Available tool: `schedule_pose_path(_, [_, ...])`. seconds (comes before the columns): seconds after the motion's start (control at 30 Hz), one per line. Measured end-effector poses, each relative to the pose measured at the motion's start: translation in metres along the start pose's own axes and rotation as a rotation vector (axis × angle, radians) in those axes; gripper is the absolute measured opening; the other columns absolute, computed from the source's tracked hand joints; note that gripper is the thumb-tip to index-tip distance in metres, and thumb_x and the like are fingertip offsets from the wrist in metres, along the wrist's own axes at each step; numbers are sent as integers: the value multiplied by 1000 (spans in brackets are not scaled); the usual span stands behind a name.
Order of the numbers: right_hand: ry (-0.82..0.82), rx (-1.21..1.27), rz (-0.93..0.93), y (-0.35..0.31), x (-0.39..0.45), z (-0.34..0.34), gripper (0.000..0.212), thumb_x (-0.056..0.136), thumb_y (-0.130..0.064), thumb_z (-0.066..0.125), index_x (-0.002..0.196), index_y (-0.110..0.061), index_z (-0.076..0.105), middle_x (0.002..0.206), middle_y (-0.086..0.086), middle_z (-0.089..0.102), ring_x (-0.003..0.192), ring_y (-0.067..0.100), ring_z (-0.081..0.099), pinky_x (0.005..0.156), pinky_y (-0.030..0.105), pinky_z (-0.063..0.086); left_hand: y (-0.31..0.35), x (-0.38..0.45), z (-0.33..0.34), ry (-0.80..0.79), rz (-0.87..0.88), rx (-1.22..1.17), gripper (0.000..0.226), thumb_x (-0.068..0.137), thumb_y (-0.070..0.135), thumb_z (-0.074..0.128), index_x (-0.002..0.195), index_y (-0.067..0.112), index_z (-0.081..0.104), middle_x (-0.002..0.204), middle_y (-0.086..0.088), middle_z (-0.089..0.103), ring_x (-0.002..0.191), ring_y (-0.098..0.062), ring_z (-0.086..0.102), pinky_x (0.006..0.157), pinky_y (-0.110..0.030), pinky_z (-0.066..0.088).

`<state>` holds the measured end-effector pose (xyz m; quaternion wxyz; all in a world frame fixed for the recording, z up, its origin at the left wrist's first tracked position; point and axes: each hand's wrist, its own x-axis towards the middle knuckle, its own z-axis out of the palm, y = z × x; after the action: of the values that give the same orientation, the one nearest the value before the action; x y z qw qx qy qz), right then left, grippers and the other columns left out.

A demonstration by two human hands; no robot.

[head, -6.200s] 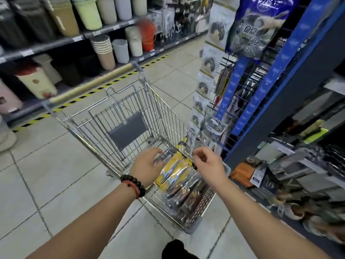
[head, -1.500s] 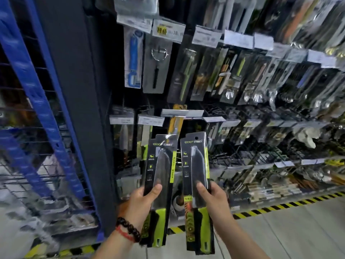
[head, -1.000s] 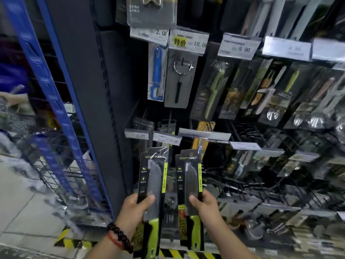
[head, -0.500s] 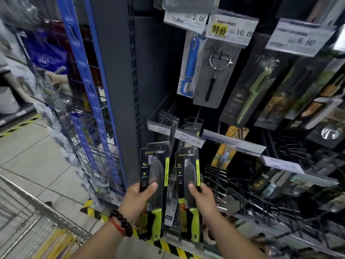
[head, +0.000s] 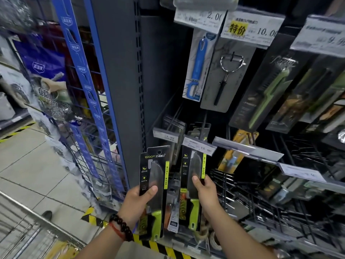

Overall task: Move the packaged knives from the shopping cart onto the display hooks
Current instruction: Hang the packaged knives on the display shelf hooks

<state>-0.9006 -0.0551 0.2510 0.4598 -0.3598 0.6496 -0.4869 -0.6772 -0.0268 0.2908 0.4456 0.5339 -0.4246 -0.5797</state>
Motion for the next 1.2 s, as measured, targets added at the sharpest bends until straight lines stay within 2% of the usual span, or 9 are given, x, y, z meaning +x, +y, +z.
schedule_pose_path(0.13, [-12, 30, -14, -6, 5, 0, 99, 71, -69, 69, 146, -10, 39, 148, 4, 45, 133, 27, 47, 111, 49, 39, 0, 7, 1, -24, -15, 0, 16, 88, 24, 65, 103, 30, 65, 107, 15, 64, 102, 4, 56, 83, -18, 43])
schedule_pose_path(0.23, [16, 39, 16, -9, 12, 0, 84, 86, -52, 67, 148, -6, 34, 145, 2, 42, 138, 28, 40, 114, 45, 34, 0, 10, 3, -39, -16, -5, 14, 88, 23, 65, 100, 31, 65, 105, 16, 64, 99, 5, 57, 84, -17, 44])
schedule_pose_path(0.37, [-4, 0, 6, 36, 47, -6, 120, 52, -90, 62, 143, -15, 43, 146, 9, 49, 130, 28, 50, 107, 51, 43, 0, 12, 5, -67, -22, 0, 17, 89, 22, 64, 105, 27, 64, 104, 17, 62, 98, 7, 55, 78, -12, 42])
schedule_pose_path(0.7, [-31, 59, 138, -14, 62, 2, 77, 97, -43, 52, 155, -14, 11, 162, 6, 17, 148, 28, 21, 119, 44, 21, -10, 10, -2, -56, -75, 67, 23, 80, 35, 70, 102, 32, 68, 103, 14, 71, 101, -2, 62, 90, -28, 48])
schedule_pose_path(0.87, [-25, 18, 189, -25, 87, 6, 72, 100, -42, 47, 156, -16, 10, 162, 9, 17, 146, 34, 22, 116, 48, 24, -11, 5, -8, -62, -96, 86, 9, 88, 24, 66, 91, 31, 69, 74, 22, 72, 68, 7, 65, 60, -12, 52])
schedule_pose_path(0.97, [9, -35, 199, -32, 96, 5, 70, 100, -43, 46, 155, -12, 15, 160, 12, 22, 144, 36, 27, 114, 48, 28, -7, 5, -5, -103, -100, 119, 12, 83, 38, 66, 94, 37, 65, 88, 24, 71, 92, 5, 62, 78, -19, 51])
schedule_pose_path(1.07, [85, -84, 173, -34, 97, 1, 61, 100, -38, 49, 148, -7, 28, 149, 18, 39, 133, 38, 41, 106, 46, 36, -4, 7, 2, -162, -85, 167, 40, 74, 60, 61, 107, 38, 61, 113, 6, 66, 111, -9, 58, 99, -38, 48])
schedule_pose_path(1.13, [142, -108, 151, -31, 89, -4, 54, 98, -34, 53, 140, -4, 36, 138, 20, 48, 123, 37, 49, 100, 42, 41, -3, 8, 7, -203, -75, 183, 54, 68, 75, 59, 108, 40, 59, 112, 10, 65, 109, -6, 58, 92, -28, 49])
schedule_pose_path(1.2, [138, -97, 109, -23, 72, -8, 44, 97, -30, 56, 132, -6, 45, 128, 17, 55, 113, 33, 55, 89, 35, 43, -4, 11, 14, -235, -66, 193, 49, 72, 70, 57, 111, 39, 56, 115, 20, 60, 114, -2, 54, 88, -18, 44])
